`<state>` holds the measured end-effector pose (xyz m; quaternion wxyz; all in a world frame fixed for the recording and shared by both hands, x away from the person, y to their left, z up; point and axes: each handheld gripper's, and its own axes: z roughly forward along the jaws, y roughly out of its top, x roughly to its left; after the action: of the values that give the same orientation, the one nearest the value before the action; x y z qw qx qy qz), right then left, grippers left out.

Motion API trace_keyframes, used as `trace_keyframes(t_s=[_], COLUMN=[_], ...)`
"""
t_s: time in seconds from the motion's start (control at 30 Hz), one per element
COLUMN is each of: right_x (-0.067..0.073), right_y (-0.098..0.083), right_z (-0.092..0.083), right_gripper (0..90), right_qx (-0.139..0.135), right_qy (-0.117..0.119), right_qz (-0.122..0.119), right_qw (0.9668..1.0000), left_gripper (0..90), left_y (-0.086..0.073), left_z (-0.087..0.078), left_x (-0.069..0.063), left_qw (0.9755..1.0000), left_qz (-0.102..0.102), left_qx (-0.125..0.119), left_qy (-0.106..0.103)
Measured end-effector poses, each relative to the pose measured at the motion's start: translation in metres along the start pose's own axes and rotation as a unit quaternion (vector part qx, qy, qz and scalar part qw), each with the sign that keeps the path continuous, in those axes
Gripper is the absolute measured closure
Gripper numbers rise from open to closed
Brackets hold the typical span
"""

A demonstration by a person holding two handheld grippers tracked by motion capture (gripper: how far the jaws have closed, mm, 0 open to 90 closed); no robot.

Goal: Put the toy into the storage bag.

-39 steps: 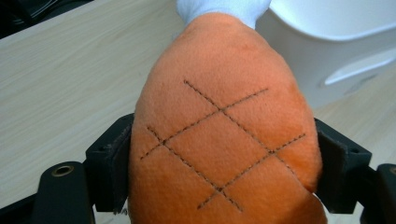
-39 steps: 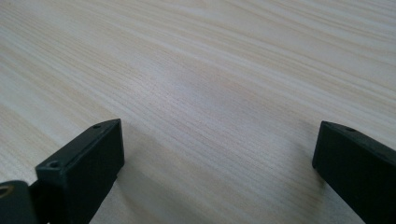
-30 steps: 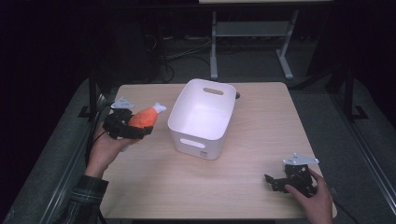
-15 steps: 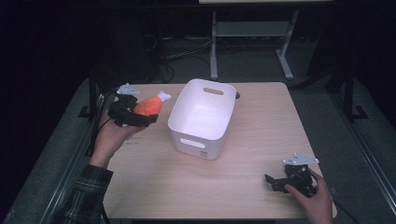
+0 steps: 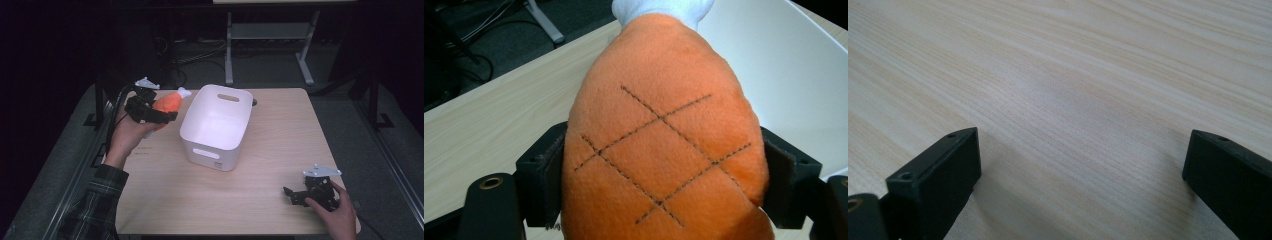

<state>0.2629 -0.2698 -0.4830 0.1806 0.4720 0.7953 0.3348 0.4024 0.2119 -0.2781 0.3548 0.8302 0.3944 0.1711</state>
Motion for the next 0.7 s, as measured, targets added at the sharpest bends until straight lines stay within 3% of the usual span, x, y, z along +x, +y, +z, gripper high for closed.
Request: trace_keyframes(t_s=[0.7], right_x=[0.0], right_y=[0.0], right_z=[0.0], right_gripper=[1.5], right_qx=[-0.001], right_qy=[0.0], right_qz=[0.0], right_qw=[1.0], left_gripper=[20.4], left_y=[0.046], left_z=[0.043], left_x=[-0.028], left_qw=[0.9998], left_qz=[0.007], left_qx=[0.009], left_qy=[-0.015])
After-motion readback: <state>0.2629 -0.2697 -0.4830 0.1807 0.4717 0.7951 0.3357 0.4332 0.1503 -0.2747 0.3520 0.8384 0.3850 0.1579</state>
